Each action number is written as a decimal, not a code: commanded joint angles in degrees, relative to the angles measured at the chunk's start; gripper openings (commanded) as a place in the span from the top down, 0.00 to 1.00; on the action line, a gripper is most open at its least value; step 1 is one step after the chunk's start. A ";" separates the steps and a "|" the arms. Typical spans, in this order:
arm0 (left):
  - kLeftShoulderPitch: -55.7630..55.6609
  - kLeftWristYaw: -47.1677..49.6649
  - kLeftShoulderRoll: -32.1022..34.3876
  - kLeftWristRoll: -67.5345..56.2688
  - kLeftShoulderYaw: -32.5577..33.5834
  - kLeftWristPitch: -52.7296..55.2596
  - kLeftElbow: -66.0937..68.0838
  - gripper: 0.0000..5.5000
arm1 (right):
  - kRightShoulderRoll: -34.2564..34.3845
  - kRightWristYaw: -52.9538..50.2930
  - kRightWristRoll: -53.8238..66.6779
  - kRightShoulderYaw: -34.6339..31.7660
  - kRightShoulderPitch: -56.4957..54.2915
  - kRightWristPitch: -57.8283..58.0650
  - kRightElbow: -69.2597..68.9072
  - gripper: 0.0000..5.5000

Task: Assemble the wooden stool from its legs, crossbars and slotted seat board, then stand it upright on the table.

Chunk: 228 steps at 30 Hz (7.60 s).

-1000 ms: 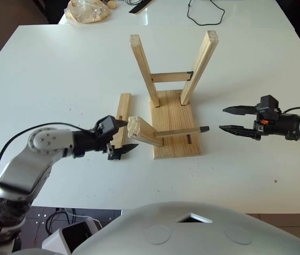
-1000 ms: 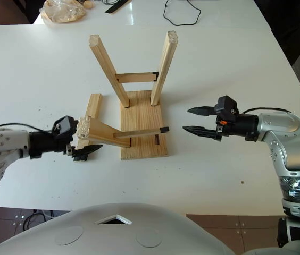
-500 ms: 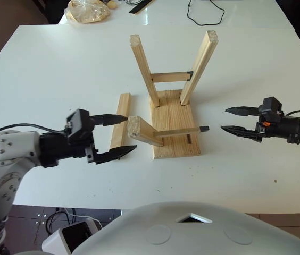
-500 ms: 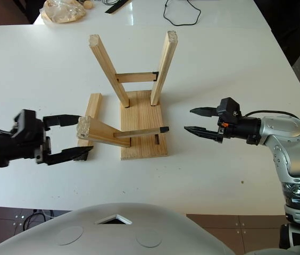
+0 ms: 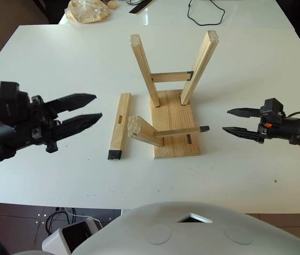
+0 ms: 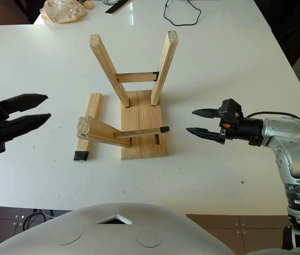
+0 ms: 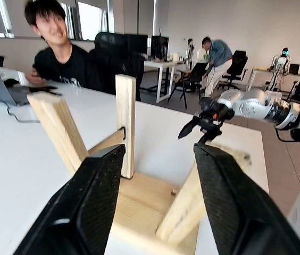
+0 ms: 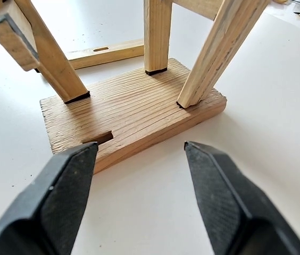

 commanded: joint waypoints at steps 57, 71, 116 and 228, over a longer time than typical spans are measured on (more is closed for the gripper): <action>-7.95 17.45 6.62 27.23 -17.48 -3.32 1.97 0.55 | 1.71 -5.41 -10.98 5.22 0.49 -8.16 6.08 0.45; 9.62 16.95 3.90 45.52 -27.22 -0.96 -3.78 0.55 | 6.53 -9.53 -15.37 13.28 7.54 -8.76 -1.02 0.45; 9.43 40.38 -18.54 50.21 -32.98 22.11 -7.92 0.38 | 3.55 -8.21 -10.98 4.43 7.73 -8.34 1.83 0.45; -42.92 -1.43 -14.56 24.48 -35.49 -1.79 9.30 0.63 | 9.15 -1.98 28.99 -0.09 -43.33 22.94 -1.25 0.64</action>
